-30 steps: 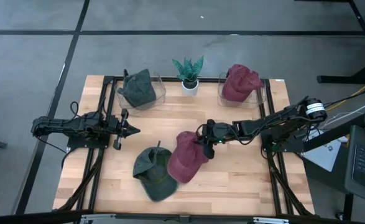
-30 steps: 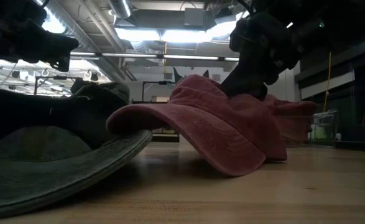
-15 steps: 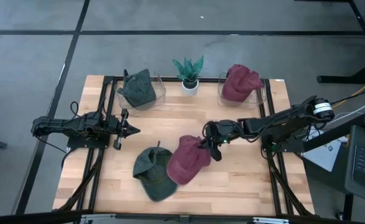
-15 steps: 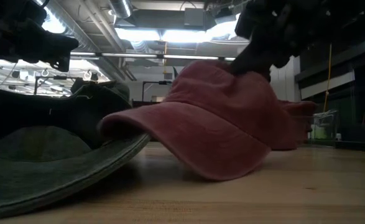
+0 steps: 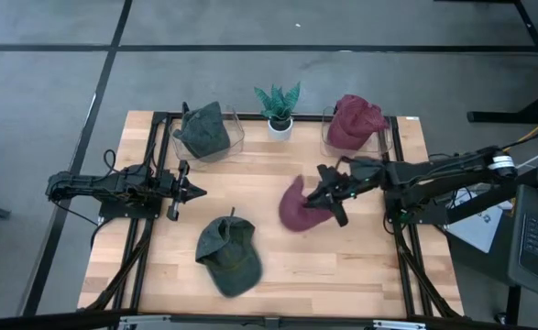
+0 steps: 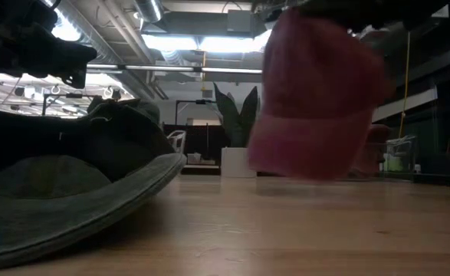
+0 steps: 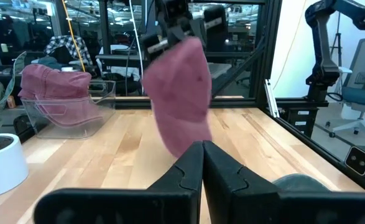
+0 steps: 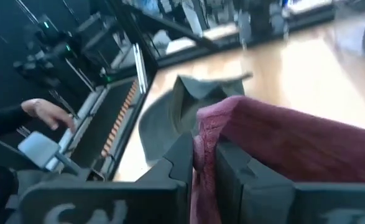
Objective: Pick & Place hat
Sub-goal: Put the red cap into the right transparent bin
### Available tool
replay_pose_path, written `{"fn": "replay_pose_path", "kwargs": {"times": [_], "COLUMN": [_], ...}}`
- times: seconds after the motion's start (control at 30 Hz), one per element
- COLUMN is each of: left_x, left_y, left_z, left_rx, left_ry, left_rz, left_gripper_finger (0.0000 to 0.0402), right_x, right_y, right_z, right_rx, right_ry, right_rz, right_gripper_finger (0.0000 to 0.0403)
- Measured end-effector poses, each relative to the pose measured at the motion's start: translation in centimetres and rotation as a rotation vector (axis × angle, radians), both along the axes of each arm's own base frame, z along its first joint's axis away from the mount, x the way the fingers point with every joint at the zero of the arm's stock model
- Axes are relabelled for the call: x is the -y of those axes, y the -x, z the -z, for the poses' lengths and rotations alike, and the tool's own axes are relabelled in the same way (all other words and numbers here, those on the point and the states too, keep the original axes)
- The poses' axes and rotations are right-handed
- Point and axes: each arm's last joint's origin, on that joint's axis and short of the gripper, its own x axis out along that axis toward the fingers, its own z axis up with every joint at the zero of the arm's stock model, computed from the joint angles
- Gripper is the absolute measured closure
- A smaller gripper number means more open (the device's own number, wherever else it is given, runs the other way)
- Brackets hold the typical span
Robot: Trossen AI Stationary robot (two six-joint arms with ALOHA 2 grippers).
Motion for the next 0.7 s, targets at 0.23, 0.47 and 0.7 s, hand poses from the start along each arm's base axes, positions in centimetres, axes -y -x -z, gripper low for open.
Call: {"fn": "replay_pose_path", "kwargs": {"times": [0.23,0.47,0.7], "left_x": [0.0,0.0,0.01], "left_y": [0.0,0.0,0.01], "left_z": [0.0,-0.01,-0.27], "left_rx": [0.0,0.001,0.025], "left_ry": [0.0,0.0,0.042], "left_rz": [0.0,0.0,0.004], "left_gripper_finger": [0.0396,0.0396,0.0396], "right_x": [0.19,0.21,0.39], "right_y": [1.03,1.03,0.98], "right_z": [-1.07,-1.05,-1.04], "right_rx": [0.04,0.037,0.039], "right_ry": [0.002,-0.001,0.022], "right_rz": [0.021,0.028,0.091], "right_gripper_finger": [0.0363,0.0363,0.0363]}}
